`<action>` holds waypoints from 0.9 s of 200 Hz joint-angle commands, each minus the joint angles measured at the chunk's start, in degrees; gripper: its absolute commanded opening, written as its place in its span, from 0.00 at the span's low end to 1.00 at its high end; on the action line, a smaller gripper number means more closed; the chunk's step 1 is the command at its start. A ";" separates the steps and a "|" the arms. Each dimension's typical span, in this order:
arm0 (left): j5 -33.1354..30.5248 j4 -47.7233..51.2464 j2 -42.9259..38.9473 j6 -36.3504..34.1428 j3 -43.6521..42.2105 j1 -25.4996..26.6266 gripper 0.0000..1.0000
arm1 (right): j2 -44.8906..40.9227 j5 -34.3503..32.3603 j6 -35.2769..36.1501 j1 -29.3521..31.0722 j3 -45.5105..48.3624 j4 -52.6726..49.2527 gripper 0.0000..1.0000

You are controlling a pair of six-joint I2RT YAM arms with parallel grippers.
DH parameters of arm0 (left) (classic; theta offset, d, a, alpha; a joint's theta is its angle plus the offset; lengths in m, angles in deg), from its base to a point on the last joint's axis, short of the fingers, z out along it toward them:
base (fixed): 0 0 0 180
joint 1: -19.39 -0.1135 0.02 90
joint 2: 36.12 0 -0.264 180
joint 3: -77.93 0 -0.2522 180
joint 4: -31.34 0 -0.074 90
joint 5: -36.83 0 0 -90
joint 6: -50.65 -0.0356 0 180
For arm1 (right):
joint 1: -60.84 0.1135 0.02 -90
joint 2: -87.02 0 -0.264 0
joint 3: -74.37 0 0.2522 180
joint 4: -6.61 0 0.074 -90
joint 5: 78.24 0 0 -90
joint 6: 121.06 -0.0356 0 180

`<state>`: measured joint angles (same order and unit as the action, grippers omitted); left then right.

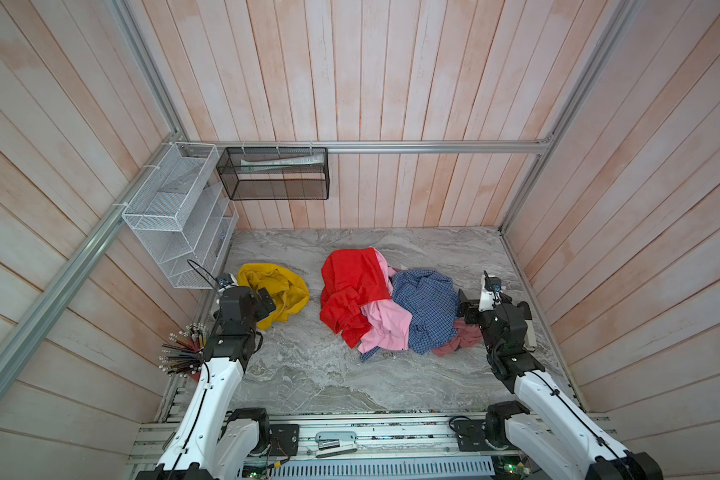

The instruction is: Pick out a specific cloth from the pile

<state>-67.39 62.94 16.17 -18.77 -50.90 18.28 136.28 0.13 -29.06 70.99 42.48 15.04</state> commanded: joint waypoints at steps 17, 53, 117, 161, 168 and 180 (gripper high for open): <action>-1.25 -3.28 0.18 -2.29 -0.75 0.33 1.00 | 2.78 -0.42 0.89 -4.01 3.44 13.75 0.93; -1.58 -9.65 -0.41 -4.20 -4.71 1.27 1.00 | 7.17 -0.14 -0.01 -6.81 8.37 26.41 0.93; -5.11 -16.89 -1.61 -8.69 -10.24 4.79 1.00 | 23.71 4.98 -3.05 -10.12 10.50 46.59 0.93; -5.32 -28.49 -4.06 -12.94 -16.90 5.40 1.00 | 36.01 7.84 -3.40 -11.63 9.61 55.25 0.92; -5.15 -31.12 -4.06 -14.23 -18.06 5.45 1.00 | 37.85 7.40 -3.94 -11.73 9.78 58.03 0.92; -4.93 -35.93 -3.52 -15.77 -20.01 5.50 1.00 | 39.43 6.68 -4.19 -11.69 9.61 59.74 0.92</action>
<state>-71.72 38.38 12.76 -29.97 -67.75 23.55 172.71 6.14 -31.75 59.67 52.64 65.75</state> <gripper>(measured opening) 0.999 0.919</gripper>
